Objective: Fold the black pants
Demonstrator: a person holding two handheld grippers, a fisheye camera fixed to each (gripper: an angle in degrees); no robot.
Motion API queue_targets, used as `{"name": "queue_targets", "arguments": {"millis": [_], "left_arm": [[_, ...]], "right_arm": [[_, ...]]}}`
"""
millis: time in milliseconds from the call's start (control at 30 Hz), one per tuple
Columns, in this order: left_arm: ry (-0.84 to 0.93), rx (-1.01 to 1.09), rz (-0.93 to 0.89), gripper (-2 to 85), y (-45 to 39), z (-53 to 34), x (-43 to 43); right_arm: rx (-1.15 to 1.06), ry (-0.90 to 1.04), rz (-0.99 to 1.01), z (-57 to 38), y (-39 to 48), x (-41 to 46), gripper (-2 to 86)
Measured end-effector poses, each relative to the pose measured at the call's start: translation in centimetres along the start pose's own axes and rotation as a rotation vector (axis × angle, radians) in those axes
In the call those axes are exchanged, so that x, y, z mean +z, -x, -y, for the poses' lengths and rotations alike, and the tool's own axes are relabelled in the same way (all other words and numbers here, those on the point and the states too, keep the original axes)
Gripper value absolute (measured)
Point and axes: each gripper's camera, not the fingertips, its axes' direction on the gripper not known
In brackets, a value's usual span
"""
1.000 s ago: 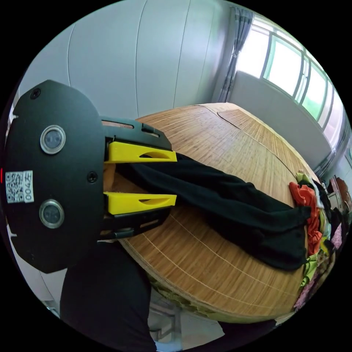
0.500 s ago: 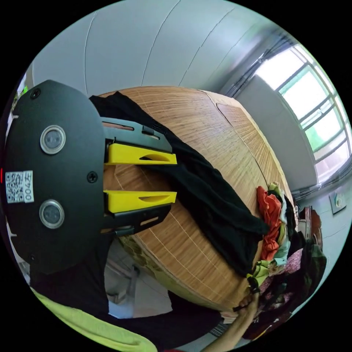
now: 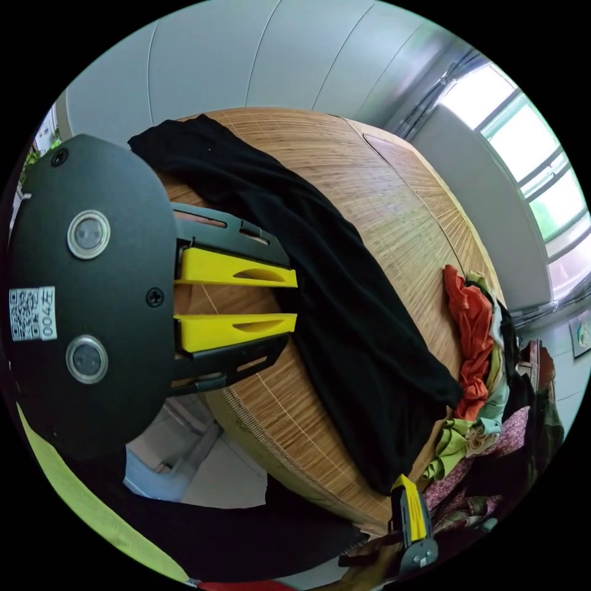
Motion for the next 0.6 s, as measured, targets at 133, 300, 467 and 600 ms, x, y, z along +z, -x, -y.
{"name": "queue_targets", "arguments": {"millis": [133,300,467,600], "left_arm": [[0.056,-0.005,-0.019,3.0,-0.9,-0.1,1.3],[0.06,-0.037,-0.009,0.9,-1.7,-0.1,1.0],[0.07,-0.045,0.024,0.4,-2.2,0.0,0.9],[0.073,-0.078,-0.035,0.4,-1.2,-0.2,0.9]], "right_arm": [[-0.021,0.039,-0.025,0.5,3.8,0.3,-0.7],[-0.062,0.027,-0.106,-0.2,6.9,-2.4,-0.7],[-0.036,0.001,-0.151,-1.4,8.4,-4.8,-0.7],[-0.013,-0.026,-0.188,-2.5,9.1,-6.7,-0.7]]}}
